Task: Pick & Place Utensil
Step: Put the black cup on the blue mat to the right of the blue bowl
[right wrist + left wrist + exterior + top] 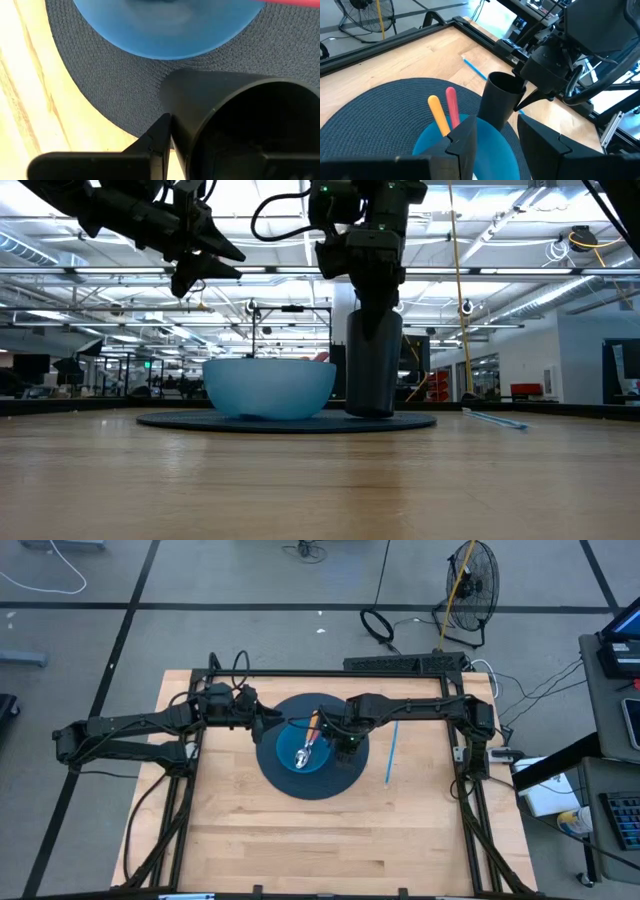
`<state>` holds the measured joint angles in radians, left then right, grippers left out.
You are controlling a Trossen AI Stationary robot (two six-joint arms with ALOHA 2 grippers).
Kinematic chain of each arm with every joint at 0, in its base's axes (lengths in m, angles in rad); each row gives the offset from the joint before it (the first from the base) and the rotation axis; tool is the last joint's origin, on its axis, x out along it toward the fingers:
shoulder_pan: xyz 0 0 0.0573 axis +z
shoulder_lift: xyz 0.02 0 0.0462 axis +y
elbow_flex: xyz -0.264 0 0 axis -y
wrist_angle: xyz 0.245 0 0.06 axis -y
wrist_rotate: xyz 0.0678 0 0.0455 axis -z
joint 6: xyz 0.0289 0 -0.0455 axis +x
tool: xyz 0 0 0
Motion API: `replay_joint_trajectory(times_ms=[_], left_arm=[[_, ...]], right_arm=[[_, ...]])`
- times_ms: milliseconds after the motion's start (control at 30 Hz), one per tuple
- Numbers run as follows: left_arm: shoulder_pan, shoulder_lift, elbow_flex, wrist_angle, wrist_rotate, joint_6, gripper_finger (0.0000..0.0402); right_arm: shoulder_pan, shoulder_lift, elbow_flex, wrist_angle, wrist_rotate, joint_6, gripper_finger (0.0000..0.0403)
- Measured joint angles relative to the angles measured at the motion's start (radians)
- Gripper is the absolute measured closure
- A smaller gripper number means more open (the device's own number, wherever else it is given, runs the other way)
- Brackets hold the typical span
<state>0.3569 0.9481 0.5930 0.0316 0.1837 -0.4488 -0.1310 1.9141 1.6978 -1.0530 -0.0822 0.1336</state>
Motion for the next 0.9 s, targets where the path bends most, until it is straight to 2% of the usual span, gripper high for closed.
replay_joint_trajectory(times_ms=[333, 467, 900], left_arm=[[0.000, 0.000, 0.000, 0.000, -0.001, 0.007, 0.0254], [0.001, 0.000, 0.000, 0.000, -0.001, 0.007, 0.0254], [0.000, 0.000, 0.000, 0.000, 0.000, 0.002, 0.0254]], right_arm=[[0.000, 0.000, 0.000, 0.006, -0.002, -0.004, 0.0313], [0.001, 0.000, 0.000, 0.006, -0.052, -0.003, 0.0297], [0.002, 0.000, 0.000, 0.006, -0.051, 0.011, 0.0273]])
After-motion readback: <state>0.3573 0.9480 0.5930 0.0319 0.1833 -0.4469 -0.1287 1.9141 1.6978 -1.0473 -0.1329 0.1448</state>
